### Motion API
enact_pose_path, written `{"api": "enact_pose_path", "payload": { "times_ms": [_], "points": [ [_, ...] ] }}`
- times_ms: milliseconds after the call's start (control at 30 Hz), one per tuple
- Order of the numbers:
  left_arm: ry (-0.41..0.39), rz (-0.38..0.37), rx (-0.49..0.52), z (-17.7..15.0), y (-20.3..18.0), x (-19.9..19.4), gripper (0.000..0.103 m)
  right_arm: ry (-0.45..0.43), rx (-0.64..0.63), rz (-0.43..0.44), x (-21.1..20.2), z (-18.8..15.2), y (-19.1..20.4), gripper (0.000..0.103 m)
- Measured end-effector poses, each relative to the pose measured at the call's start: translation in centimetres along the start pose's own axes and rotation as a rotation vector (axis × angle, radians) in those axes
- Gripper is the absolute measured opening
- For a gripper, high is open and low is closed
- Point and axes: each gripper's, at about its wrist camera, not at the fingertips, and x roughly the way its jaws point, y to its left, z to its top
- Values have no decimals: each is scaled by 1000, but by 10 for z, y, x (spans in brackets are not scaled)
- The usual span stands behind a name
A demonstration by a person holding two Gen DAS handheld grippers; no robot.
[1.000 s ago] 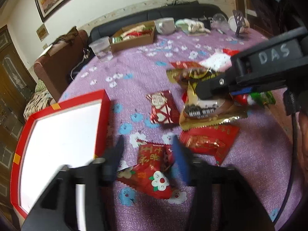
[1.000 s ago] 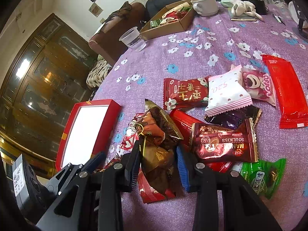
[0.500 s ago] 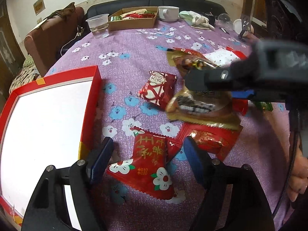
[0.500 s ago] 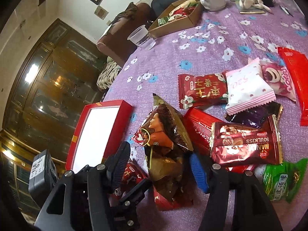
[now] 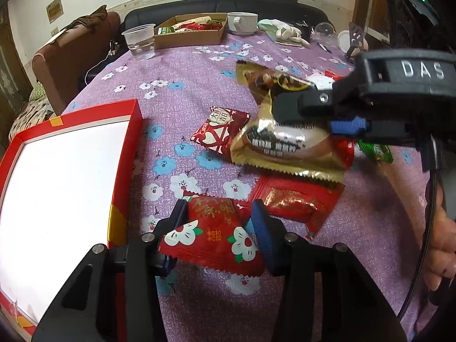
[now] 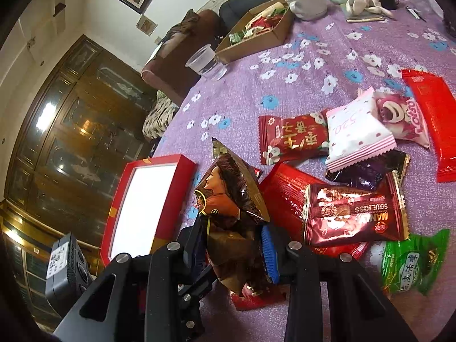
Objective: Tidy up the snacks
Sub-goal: 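Grasp the red flower-print packet with the left tool while the right tool holds the gold bag, then carry both held snacks over the white red-rimmed tray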
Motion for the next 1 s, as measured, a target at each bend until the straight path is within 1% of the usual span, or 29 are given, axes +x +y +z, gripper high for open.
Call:
{"api": "enact_pose_path", "payload": {
  "times_ms": [100,300,367,467,567,700,767,867,933,1000],
  "points": [
    [-13,-6,-6,-1,1,-7,44,-5,-3,19,-2,1,1,35],
    [-104,18,14,0,5,-42,44,-36,-35,64,-6,1,11,35],
    [-134,38,11,-2,12,-54,44,-56,-60,80,-9,0,18,35],
    [-170,81,-1,-7,28,-69,44,-90,-120,80,-13,-5,33,35],
    [-194,117,-31,-12,50,-81,44,-120,-190,38,-14,-12,52,35],
    [-205,160,-79,-18,82,-91,44,-143,-272,-27,-11,-25,79,35],
    [-204,183,-99,-21,98,-93,44,-157,-329,-98,-6,-34,97,35],
    [-201,219,-142,-27,121,-93,44,-164,-382,-133,1,-44,122,35],
    [-188,231,-177,-31,136,-90,44,-174,-420,-175,8,-50,141,35],
    [-181,241,-199,-36,148,-89,44,-179,-440,-185,13,-56,157,35]
  ]
}}
